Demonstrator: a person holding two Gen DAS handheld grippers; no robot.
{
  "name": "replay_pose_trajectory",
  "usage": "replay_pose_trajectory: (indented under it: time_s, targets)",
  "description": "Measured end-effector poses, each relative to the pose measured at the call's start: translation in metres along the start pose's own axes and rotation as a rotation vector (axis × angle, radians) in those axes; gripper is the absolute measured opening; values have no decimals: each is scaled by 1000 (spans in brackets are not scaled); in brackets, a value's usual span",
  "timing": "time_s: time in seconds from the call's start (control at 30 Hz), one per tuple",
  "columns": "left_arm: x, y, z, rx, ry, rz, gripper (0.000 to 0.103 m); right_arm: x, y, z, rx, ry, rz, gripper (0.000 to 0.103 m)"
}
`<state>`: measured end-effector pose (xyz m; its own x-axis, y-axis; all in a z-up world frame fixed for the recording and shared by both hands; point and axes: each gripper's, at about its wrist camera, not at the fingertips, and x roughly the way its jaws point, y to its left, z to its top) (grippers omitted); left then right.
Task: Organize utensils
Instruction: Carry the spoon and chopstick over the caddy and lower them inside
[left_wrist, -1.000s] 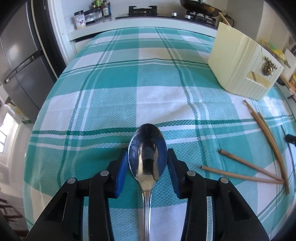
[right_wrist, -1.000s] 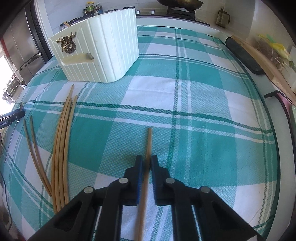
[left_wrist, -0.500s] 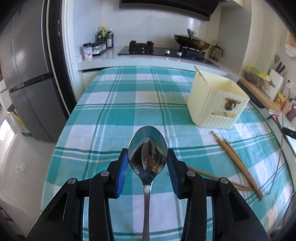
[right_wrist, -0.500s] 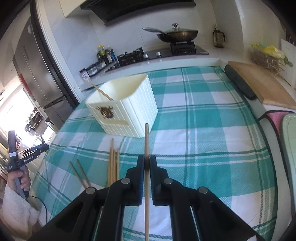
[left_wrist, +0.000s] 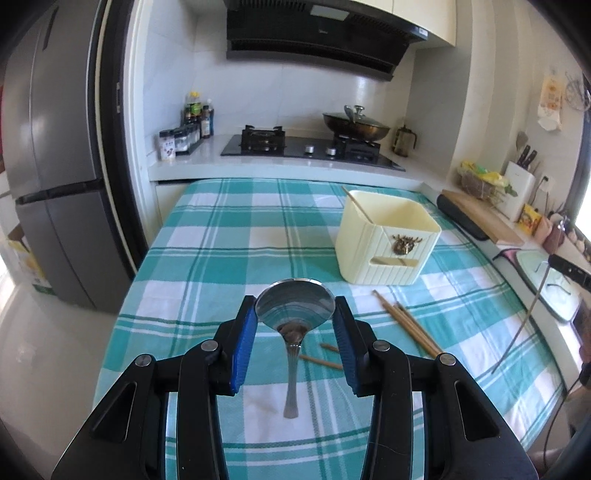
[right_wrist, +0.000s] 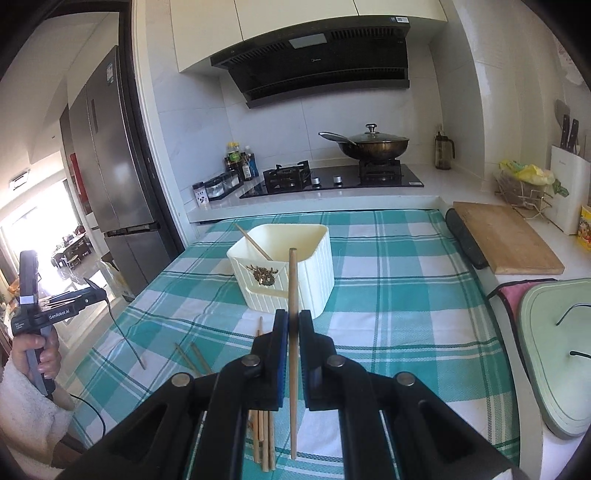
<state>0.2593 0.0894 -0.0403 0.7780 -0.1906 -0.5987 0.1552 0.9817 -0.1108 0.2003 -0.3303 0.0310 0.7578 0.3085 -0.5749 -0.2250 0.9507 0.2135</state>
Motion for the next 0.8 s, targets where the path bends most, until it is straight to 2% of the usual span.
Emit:
replay_pose_trajectory:
  time_s: [0.43, 0.57, 0.8]
  targets:
    - [-16, -10, 29, 16, -36, -19, 41, -10, 11, 24, -41, -63, 12, 6]
    - [-21, -17, 54, 22, -60, -46, 41, -7, 12, 42, -57, -83, 16, 6]
    - [-25, -40, 126, 18, -145, -116, 41, 11, 18, 90, -99, -112, 26, 6]
